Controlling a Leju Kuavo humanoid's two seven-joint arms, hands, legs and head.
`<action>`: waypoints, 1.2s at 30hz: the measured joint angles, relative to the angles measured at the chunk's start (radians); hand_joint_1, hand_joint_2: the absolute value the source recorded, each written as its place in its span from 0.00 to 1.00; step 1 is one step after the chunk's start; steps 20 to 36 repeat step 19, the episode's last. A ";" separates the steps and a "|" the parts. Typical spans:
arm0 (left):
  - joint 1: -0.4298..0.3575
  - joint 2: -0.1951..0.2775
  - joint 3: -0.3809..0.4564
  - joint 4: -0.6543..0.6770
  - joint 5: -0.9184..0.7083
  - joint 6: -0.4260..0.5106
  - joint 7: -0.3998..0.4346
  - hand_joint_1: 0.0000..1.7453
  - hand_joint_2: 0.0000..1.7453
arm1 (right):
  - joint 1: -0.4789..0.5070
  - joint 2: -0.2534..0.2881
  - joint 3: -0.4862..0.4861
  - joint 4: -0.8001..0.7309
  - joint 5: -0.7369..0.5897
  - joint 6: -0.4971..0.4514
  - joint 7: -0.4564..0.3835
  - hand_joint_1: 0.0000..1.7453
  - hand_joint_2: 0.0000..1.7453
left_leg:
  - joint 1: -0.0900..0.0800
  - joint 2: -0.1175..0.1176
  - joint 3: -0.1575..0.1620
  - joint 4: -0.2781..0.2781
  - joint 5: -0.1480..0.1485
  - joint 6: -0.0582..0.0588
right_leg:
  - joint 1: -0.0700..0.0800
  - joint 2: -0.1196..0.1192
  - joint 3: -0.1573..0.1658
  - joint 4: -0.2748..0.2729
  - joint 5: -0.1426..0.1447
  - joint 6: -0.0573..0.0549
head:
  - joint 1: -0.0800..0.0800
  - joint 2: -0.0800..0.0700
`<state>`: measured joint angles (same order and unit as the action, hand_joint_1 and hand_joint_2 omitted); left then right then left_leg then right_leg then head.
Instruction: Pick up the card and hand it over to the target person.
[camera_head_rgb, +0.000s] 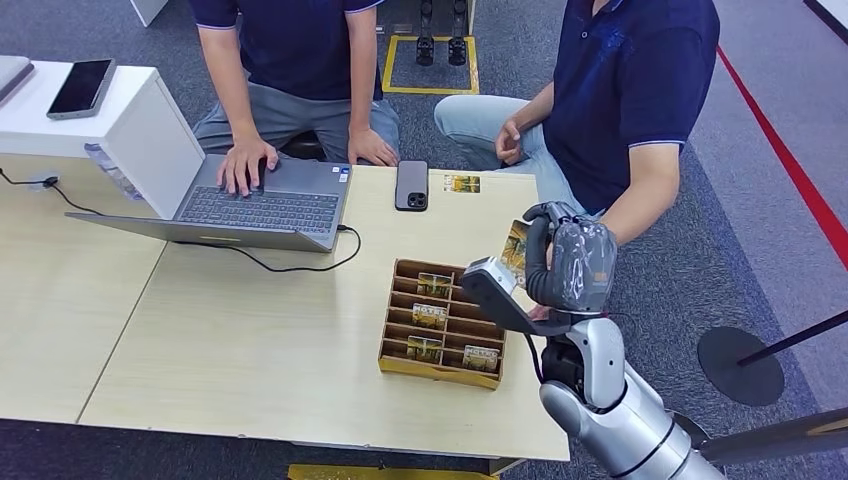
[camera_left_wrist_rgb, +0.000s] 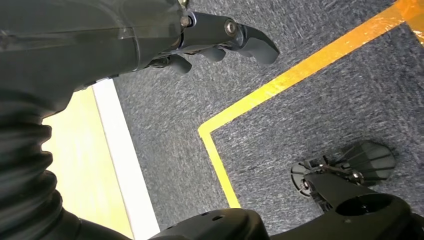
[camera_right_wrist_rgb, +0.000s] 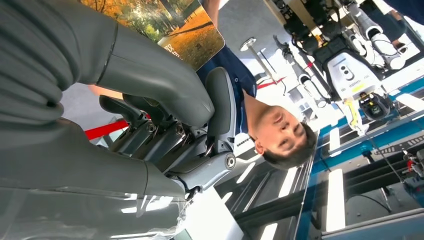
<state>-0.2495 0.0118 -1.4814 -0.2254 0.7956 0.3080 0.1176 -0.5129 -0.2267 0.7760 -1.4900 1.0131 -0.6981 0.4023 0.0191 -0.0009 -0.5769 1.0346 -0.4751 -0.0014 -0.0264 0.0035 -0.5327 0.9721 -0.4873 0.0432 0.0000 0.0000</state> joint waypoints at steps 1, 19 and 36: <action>-0.001 0.000 0.000 0.000 0.000 0.000 -0.001 0.00 1.00 | -0.005 0.004 0.003 0.011 -0.006 0.000 -0.004 1.00 1.00 | 0.000 0.000 0.000 0.000 0.000 0.000 | 0.000 0.000 0.000 0.000 0.000 0.000 | 0.000 0.000; -0.012 -0.008 -0.014 0.003 -0.020 -0.007 -0.016 0.00 1.00 | -0.040 0.051 0.017 0.135 -0.072 0.000 -0.058 1.00 1.00 | 0.000 0.000 0.000 -0.001 0.000 0.000 | 0.000 0.000 0.001 0.000 0.000 0.000 | 0.000 0.000; -0.012 -0.008 -0.014 0.003 -0.020 -0.007 -0.016 0.00 1.00 | -0.040 0.051 0.017 0.135 -0.072 0.000 -0.058 1.00 1.00 | 0.000 0.000 0.000 -0.001 0.000 0.000 | 0.000 0.000 0.001 0.000 0.000 0.000 | 0.000 0.000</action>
